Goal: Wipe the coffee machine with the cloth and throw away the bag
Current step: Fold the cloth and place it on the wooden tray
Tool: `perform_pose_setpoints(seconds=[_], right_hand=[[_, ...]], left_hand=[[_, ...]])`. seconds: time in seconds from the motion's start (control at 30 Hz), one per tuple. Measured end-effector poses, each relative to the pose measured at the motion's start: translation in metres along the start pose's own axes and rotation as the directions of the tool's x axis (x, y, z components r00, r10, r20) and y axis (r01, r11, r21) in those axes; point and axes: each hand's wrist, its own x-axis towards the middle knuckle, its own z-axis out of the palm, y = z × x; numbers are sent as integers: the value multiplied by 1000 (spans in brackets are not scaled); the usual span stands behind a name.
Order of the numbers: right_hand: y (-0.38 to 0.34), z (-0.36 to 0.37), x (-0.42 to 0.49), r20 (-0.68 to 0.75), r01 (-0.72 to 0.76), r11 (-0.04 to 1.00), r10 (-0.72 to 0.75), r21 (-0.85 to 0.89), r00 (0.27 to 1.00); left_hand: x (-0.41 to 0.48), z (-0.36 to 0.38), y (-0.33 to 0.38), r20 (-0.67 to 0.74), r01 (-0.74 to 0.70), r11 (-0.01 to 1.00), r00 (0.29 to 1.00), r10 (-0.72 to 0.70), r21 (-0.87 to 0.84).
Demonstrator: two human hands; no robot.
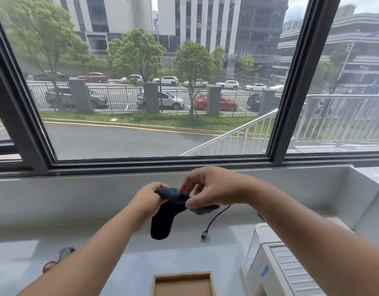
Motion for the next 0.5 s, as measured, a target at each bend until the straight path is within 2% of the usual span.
perform_pose_setpoints(seconds=[0.03, 0.07, 0.13, 0.2, 0.27, 0.37, 0.43, 0.5], right_hand=[[6, 2, -3, 101, -19, 1000, 20, -18, 995], [14, 3, -4, 115, -28, 999, 32, -31, 993], [33, 5, -2, -70, -44, 999, 46, 21, 996], [54, 6, 2, -301, -90, 991, 114, 94, 947], [74, 9, 5, -396, -122, 977, 182, 173, 900], [91, 17, 8, -312, -120, 911, 256, 396, 915], [95, 26, 9, -201, -121, 803, 288, 583, 936], [100, 37, 11, -101, -113, 700, 257, 705, 961]], left_hand=[[1, 2, 4, 8, 20, 998, 1000, -20, -51], [1, 2, 7, 30, 45, 993, 999, -42, -106], [0, 3, 14, 84, 82, 975, 994, -66, -205], [-4, 3, 20, 142, 91, 955, 988, -52, -282], [-8, 3, 26, 184, 90, 940, 983, -30, -330], [-11, 6, 35, 229, 90, 920, 973, 0, -382], [-15, 8, 41, 276, 70, 910, 960, 50, -408], [-18, 12, 46, 320, 55, 895, 942, 100, -443]])
